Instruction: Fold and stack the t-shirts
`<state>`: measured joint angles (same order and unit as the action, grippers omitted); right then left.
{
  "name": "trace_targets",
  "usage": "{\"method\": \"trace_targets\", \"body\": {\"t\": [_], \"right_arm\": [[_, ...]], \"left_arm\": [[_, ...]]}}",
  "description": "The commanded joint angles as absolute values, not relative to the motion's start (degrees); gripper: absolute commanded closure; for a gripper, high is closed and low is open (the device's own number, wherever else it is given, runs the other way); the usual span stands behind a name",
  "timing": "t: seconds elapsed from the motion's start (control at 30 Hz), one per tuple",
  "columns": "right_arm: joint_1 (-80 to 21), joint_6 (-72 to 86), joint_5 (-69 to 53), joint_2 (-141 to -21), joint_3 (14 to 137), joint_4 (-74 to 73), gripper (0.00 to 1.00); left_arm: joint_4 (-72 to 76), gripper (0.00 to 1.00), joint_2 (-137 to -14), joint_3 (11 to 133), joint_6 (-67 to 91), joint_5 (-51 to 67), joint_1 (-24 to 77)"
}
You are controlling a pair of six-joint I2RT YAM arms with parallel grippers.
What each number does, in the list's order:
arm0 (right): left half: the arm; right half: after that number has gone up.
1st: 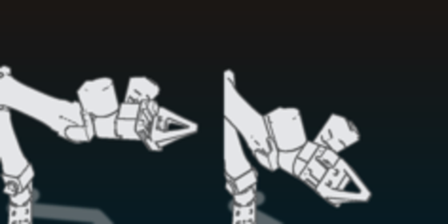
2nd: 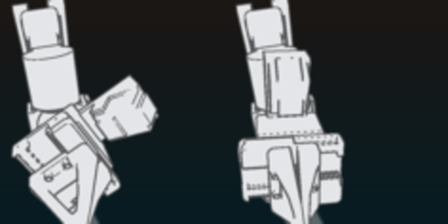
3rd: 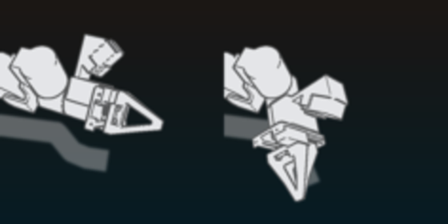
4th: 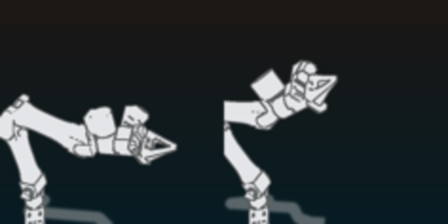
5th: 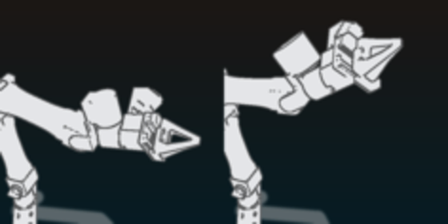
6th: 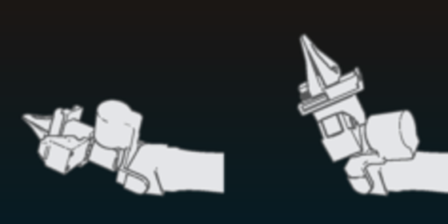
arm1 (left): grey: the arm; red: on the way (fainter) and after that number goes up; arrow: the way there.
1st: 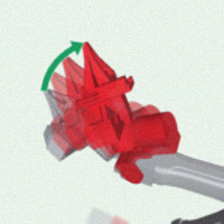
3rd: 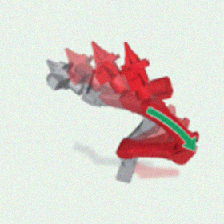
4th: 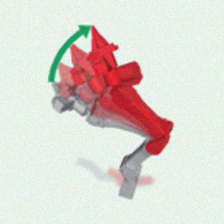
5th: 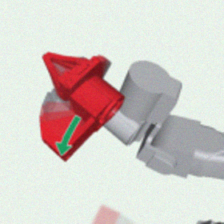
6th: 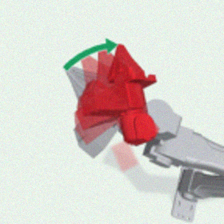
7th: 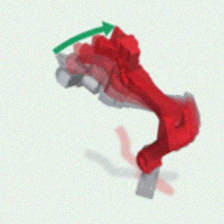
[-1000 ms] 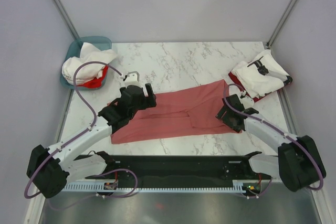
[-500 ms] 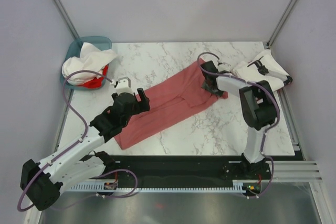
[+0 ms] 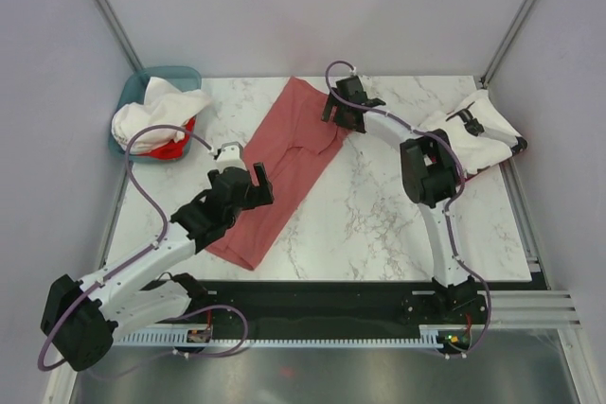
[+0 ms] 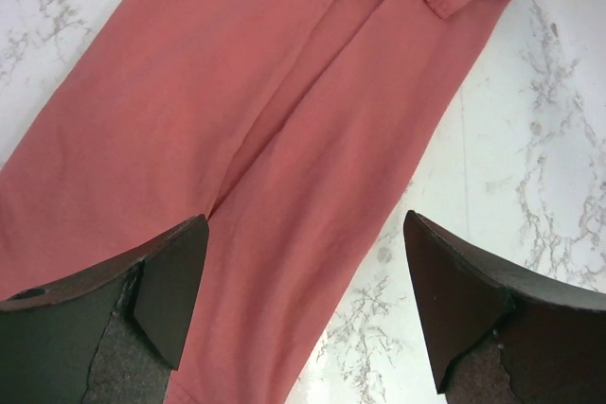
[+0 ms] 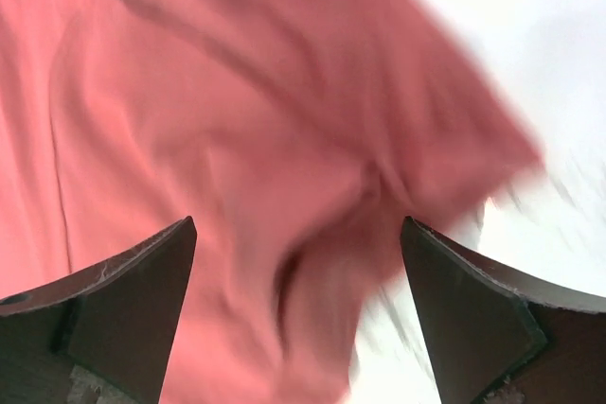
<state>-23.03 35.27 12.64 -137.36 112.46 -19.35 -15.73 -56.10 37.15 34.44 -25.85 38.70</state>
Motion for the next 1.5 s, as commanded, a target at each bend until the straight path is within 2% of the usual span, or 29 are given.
{"method": "trace_targets", "body": {"t": [0.0,0.1,0.3,0.5,0.63,0.93,1.17,1.47], "right_arm": [[-23.8,31.8,12.5,-122.7,100.7,-18.3,0.02],[-23.6,32.7,12.7,-113.9,90.0,-17.6,0.02],[-23.6,35.3,12.6,-99.1,70.2,-14.7,0.02],[-22.7,38.3,10.4,-92.7,56.5,-8.4,0.07],[-22.3,39.3,6.6,-92.1,54.4,-4.8,0.08],[-21.0,40.1,3.7,-89.2,51.8,-3.1,0.07],[-20.0,40.4,2.5,-88.2,50.6,-2.5,0.07],[-18.6,41.2,1.6,-87.1,50.0,-2.3,0.06]], "left_arm": [[-10.8,0.09,-56.1,37.9,30.1,-19.9,38.6],[-9.6,0.17,-58.7,38.8,27.8,-15.3,38.8],[-12.5,0.2,-69.6,43.9,22.7,-8.6,42.6],[-19.7,0.31,-81.4,51.7,19.3,-13.3,50.0],[-22.0,0.37,-85.4,54.0,18.6,-16.5,53.7],[-29.3,0.37,-97.0,60.1,21.0,-29.8,54.9],[-32.5,0.4,-104.1,64.0,22.2,-33.0,53.0],[-32.8,0.79,-105.6,64.3,22.1,-28.0,52.0]]}}
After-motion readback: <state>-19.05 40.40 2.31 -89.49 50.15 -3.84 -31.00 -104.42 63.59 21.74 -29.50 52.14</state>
